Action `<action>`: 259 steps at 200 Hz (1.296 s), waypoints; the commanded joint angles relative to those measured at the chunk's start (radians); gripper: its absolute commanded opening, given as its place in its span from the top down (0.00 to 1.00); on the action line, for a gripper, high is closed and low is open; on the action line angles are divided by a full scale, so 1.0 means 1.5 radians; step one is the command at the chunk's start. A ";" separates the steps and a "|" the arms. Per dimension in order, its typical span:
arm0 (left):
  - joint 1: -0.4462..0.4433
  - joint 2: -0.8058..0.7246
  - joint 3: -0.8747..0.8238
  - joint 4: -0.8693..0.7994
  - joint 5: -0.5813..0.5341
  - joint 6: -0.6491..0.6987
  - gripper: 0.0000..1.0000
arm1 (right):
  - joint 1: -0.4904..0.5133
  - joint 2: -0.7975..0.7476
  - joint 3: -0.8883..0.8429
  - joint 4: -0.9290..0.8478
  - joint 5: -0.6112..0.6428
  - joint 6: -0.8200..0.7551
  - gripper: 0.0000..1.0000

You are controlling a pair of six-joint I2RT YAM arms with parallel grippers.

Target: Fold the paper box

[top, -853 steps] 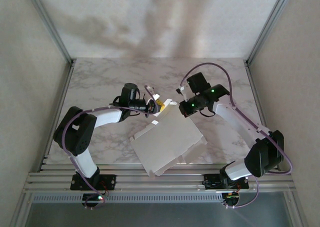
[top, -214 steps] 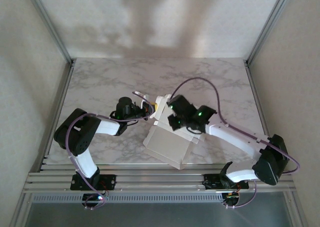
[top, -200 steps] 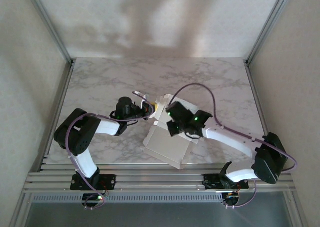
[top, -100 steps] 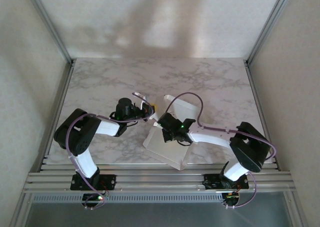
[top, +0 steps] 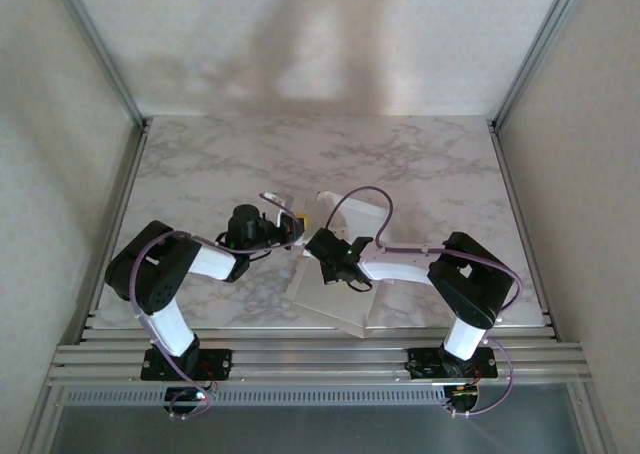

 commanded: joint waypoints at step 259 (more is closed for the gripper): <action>-0.139 -0.069 -0.145 -0.041 -0.135 -0.004 1.00 | -0.011 0.018 -0.014 0.020 -0.026 0.050 1.00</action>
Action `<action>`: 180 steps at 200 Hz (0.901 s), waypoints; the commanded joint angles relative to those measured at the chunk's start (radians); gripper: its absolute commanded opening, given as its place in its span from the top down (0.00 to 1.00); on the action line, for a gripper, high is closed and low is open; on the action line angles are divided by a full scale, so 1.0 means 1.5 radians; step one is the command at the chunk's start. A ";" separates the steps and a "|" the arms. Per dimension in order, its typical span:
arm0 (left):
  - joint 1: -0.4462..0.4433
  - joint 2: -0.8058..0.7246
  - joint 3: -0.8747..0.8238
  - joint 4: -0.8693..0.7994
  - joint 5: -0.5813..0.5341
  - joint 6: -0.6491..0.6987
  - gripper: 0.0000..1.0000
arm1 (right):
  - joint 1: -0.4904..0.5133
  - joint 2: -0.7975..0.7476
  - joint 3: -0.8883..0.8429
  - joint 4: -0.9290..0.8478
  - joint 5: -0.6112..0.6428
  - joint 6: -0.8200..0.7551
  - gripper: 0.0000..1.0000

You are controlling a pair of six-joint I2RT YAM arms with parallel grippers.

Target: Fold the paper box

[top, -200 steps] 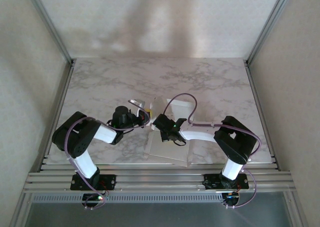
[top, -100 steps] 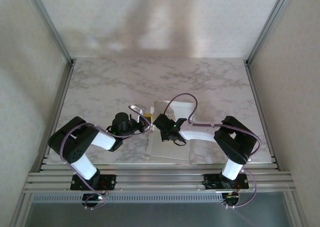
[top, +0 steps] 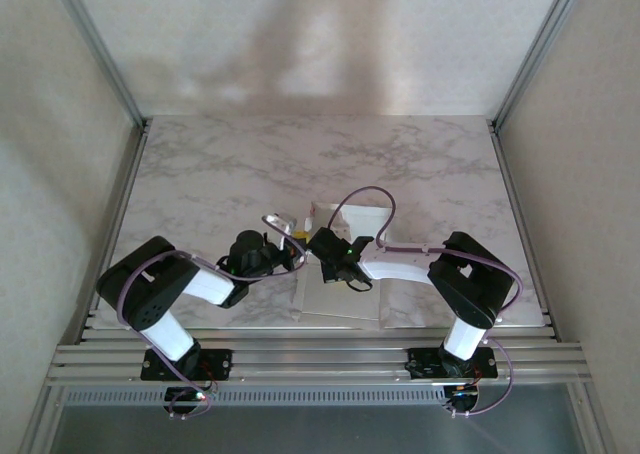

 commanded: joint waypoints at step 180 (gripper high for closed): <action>-0.090 -0.052 -0.091 -0.179 -0.064 -0.072 1.00 | -0.007 -0.003 -0.045 0.044 -0.023 0.058 1.00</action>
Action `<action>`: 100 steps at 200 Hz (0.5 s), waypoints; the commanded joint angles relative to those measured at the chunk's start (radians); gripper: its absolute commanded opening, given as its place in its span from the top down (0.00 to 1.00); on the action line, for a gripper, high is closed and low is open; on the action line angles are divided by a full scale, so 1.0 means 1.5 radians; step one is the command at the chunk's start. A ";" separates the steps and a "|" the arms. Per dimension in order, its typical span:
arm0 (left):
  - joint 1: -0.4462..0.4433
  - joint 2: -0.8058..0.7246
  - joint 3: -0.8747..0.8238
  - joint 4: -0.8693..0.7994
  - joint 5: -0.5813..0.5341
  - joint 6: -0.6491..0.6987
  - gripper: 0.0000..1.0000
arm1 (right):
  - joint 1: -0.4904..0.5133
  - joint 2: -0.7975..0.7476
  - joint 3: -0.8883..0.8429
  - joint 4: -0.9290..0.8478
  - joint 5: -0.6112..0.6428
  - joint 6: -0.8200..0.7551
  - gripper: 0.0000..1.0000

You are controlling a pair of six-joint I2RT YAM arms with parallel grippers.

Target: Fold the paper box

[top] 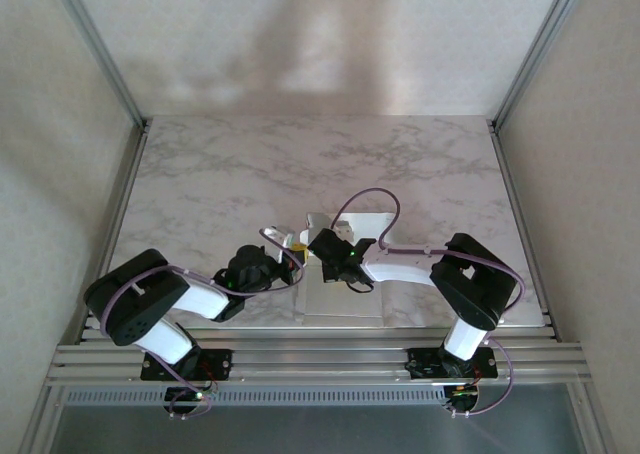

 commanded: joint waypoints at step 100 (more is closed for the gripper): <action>-0.052 0.036 -0.064 -0.032 -0.058 -0.038 1.00 | -0.008 -0.097 -0.088 0.101 -0.087 0.000 1.00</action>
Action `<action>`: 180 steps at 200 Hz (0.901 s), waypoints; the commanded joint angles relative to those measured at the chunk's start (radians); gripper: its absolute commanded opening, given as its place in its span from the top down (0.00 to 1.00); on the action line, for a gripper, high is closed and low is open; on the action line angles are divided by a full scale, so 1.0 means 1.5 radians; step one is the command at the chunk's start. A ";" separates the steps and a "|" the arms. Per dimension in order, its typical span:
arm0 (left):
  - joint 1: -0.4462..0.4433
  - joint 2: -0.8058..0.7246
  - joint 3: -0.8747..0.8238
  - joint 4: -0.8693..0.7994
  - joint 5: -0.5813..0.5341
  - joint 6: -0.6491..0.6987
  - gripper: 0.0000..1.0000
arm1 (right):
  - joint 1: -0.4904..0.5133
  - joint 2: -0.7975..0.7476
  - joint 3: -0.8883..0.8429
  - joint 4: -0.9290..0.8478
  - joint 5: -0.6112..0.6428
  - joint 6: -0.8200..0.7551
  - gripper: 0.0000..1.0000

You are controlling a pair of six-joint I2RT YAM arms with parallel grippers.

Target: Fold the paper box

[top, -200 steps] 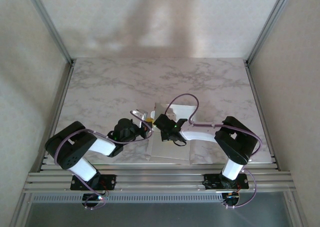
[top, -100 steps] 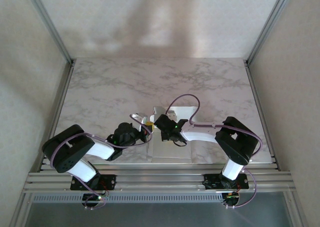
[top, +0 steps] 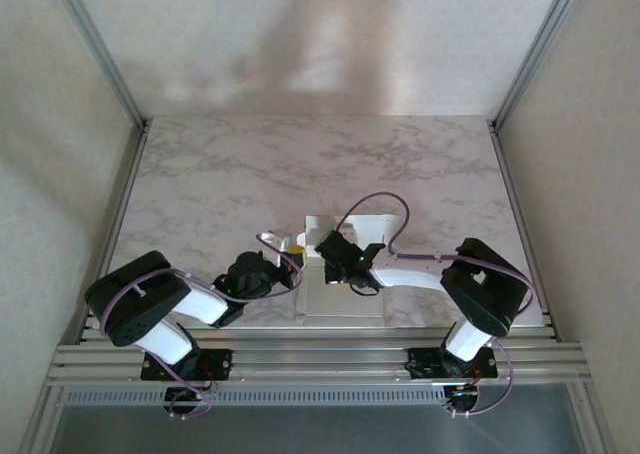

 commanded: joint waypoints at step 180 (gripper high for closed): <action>-0.042 0.034 -0.017 -0.086 -0.049 -0.008 1.00 | 0.090 -0.091 -0.176 0.136 -0.077 0.131 1.00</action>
